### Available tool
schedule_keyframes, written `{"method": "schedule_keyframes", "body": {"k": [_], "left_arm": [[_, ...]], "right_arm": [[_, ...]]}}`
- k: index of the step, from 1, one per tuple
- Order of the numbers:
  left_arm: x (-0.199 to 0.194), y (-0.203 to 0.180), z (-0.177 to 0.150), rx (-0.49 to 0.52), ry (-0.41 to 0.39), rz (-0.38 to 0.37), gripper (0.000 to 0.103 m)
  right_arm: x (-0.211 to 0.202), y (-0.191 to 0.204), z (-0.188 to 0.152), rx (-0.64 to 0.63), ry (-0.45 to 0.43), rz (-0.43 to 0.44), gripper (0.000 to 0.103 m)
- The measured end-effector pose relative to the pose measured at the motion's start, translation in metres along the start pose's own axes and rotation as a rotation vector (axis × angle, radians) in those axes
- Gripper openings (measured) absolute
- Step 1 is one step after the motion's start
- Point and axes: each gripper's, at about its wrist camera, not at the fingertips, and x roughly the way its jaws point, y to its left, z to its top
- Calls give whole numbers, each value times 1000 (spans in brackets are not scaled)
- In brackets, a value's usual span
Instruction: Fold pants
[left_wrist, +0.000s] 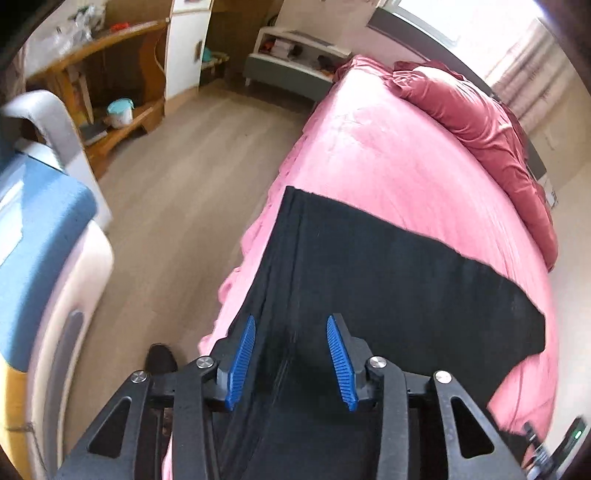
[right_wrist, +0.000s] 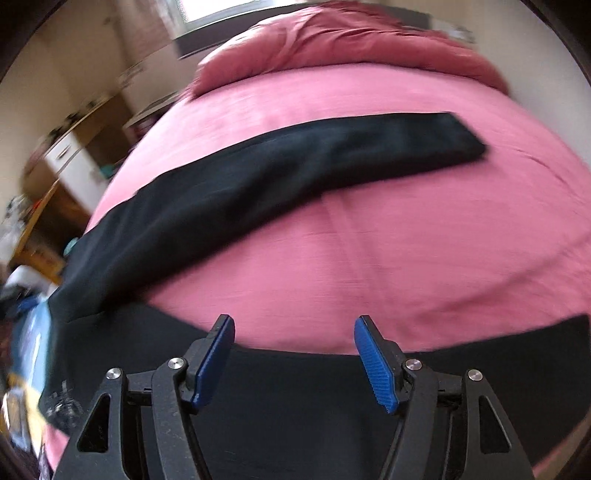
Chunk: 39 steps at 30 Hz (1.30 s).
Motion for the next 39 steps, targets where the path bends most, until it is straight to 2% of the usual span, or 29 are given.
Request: {"method": "schedule_keyframes", "body": {"k": [3,7,14,20,21,22,24,26,28,30,31,34,37,39], "left_arm": [[20,3,24,-58,7,-11,42],[44,10,50,-138,8,-15,42],[78,7,82,-154,41,-8,42],[101,4,104,-169,73,-46,41],[103,2,104,-166,81,-58,40],[103,-1,105,-159,80,-65,34],[98,-8,103,-110,59,-56,19],[86,-15,96,-55,31,-53,13],[69,-20,91,-27,-10,-89,10],[45,-27,81,11,-63,-157,9],[32,-32,76,31,-84,-195,4],[-7,-46,51,122,-133,-300,4],[-45,-61,15,218,-150,-416,4],[-61,-70,-7,276,-152,-456,4]], "right_arm": [[20,32,2,-42,21,40,68],[38,55,8,-74,37,63,68],[51,74,15,-88,48,69,68],[63,82,19,-101,58,66,68],[64,83,20,-100,58,63,69],[65,84,20,-98,60,64,69],[68,84,20,-94,62,62,69],[70,85,19,-95,63,53,69],[70,84,20,-89,62,51,69],[69,83,21,-81,54,44,69],[68,82,22,-76,48,40,69],[67,86,28,-62,25,35,69],[62,88,36,-56,-4,32,69],[62,89,42,-55,-15,33,69]]}}
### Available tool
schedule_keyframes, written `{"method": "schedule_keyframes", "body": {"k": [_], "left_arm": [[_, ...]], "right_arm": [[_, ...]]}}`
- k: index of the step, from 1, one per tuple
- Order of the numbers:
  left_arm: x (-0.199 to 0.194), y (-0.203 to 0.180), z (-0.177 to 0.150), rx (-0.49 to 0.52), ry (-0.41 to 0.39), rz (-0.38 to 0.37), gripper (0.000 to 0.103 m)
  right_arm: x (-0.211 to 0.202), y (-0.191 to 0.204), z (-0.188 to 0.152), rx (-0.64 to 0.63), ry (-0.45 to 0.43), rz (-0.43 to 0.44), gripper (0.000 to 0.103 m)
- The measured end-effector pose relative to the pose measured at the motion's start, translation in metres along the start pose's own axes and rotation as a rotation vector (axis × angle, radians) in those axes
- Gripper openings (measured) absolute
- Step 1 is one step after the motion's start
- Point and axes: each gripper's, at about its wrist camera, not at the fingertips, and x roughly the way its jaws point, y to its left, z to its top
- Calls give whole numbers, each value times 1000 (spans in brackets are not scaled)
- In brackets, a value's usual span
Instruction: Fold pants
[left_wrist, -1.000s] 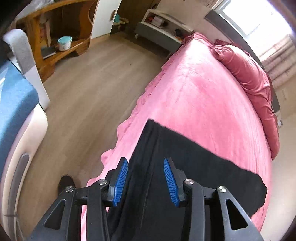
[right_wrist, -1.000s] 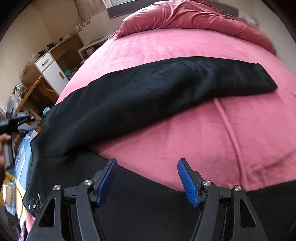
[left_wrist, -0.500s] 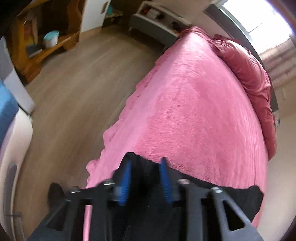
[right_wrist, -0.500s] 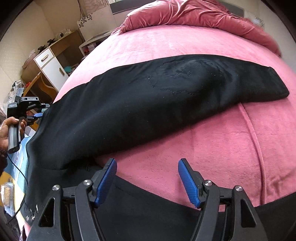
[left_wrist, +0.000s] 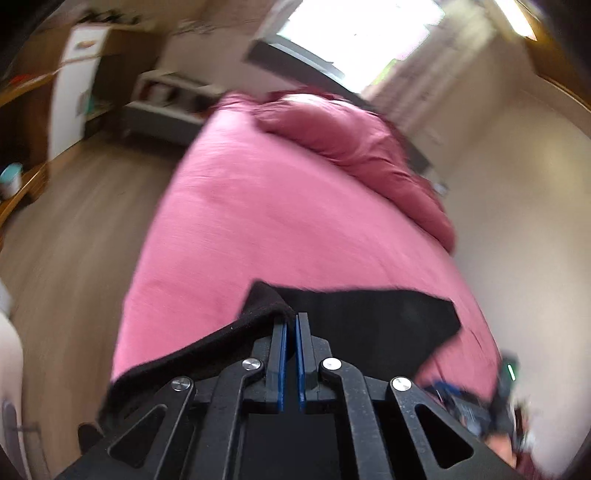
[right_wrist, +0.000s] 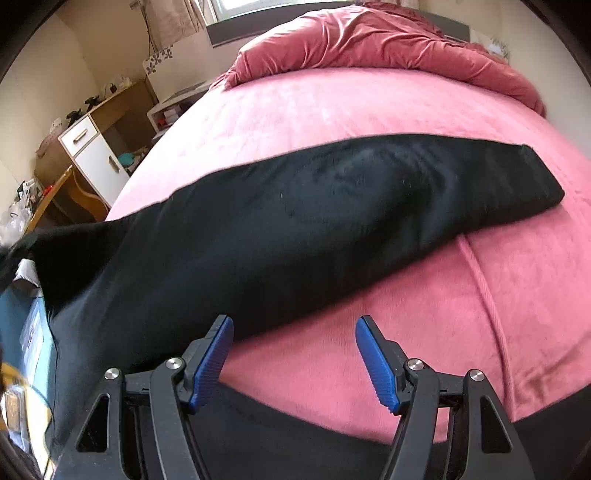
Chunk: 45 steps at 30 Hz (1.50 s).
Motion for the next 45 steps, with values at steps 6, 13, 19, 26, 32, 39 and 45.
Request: {"method": "schedule_keyframes", "body": {"k": [6,13,19,26,32,39,45], "left_arm": [[-29,-39,-53,116,45,-65,4],[-54,-36,-97,102,74,-94,3],[-65,-41,-123,112,102,-107,3],[-77,-31,-147,84,135,-102,3],[-77,-23,-145,51,131,-83,3],[-76,-22,-143,51,122,-58,3],[-81,-20,-142,28,99,-38,4]], "right_arm": [[7,3,19,31,6,20,69],[15,3,31,90,37,85,68],[30,16,54,146,70,246,68],[60,28,76,233,111,310,68],[87,43,76,281,236,455,56],[76,102,16,184,381,763,56],[63,151,-30,100,428,857,30]]}}
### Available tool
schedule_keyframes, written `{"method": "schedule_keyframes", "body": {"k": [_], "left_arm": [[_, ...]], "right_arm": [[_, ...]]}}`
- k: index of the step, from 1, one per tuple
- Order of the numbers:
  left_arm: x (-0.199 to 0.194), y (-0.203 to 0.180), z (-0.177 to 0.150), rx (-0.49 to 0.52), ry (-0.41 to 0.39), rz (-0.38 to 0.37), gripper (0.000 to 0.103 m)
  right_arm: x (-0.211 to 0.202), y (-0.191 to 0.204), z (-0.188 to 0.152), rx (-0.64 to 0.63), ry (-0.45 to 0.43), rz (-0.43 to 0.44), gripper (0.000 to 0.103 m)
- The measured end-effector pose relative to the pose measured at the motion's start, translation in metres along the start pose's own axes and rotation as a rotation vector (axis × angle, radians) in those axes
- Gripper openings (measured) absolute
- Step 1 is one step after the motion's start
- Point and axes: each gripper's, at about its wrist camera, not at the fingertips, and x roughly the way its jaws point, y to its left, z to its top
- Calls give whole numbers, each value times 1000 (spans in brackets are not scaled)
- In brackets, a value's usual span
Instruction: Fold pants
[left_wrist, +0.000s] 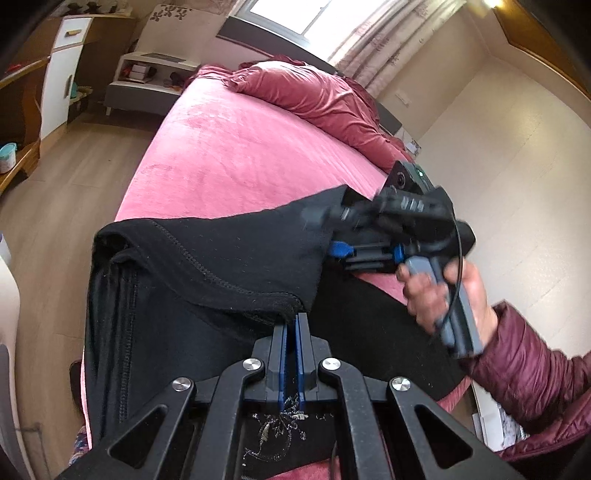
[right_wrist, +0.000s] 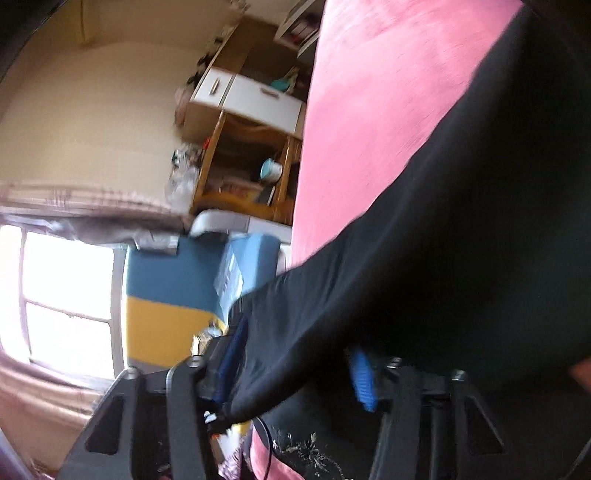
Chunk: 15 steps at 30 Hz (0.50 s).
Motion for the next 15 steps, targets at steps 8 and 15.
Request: {"method": "schedule_keyframes", "body": {"k": [8,15], "left_arm": [[-20,44,-7,-342,-34,-7,63],[-7,67,-32,-580,-3,-158,86]], "right_arm": [[3,17,-13,-36,-65,-3,9],[-10,28,-21,-29,-115,39,9]]}}
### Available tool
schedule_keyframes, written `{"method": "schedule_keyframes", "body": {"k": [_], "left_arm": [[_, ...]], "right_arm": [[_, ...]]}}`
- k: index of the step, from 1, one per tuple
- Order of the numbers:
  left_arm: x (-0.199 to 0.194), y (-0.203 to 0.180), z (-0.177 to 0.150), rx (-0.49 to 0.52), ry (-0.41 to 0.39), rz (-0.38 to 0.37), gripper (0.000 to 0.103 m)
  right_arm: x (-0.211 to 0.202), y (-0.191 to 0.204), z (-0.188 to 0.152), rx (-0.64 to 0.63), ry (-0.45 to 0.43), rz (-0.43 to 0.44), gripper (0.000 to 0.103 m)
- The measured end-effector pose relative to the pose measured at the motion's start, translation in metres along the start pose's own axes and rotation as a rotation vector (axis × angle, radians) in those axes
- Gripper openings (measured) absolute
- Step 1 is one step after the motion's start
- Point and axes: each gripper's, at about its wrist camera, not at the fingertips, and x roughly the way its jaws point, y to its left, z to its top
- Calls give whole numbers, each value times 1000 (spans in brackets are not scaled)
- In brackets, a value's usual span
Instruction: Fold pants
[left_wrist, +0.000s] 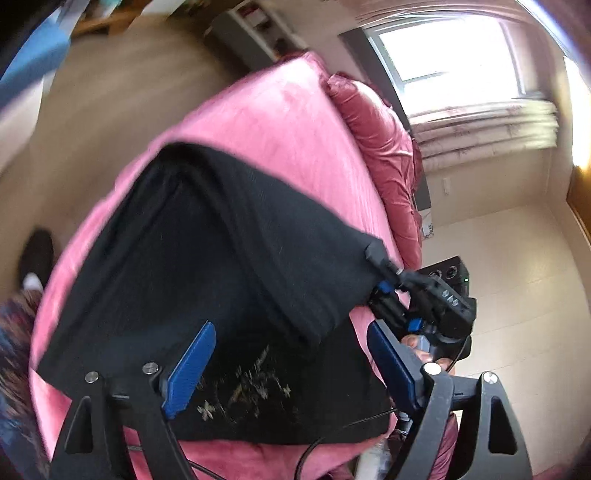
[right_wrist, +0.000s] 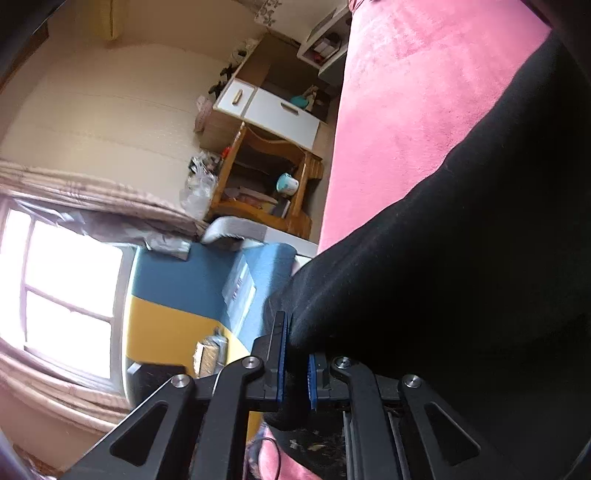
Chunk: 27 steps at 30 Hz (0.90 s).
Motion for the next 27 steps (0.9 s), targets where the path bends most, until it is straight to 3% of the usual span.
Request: {"method": "schedule_keyframes", "body": {"k": [9,11,12,13,15,18,22,24,27], "left_arm": [[49,12,-1,-202,70,-168,83],[54,9,2,-196,54,-151,69],[57,6,4,-180,62,-161,54],[60,1,6,-153,69,-160,27],[60,-8,9,-93,52,-125,9],[55,-20,17,-45,28,-122,5],[27,-38,25,64,-16,-126,4],[13,-49,30,129,-39,-118,4],[-4,-53,34,186,-62,-113,4]], "right_arm": [[-11,2,-13,33,-38,27,9],[-13,1,-15,33,-40,24,9],[-15,-1,-15,35,-38,22,9],[-15,-2,-16,35,-37,16,9],[-16,-4,-17,22,-33,4,9],[-16,-6,-15,8,-23,-19,10],[-26,-16,-4,-22,1,-97,20],[-38,-27,6,-26,-16,-157,46],[-67,-50,34,22,-76,-243,55]]}}
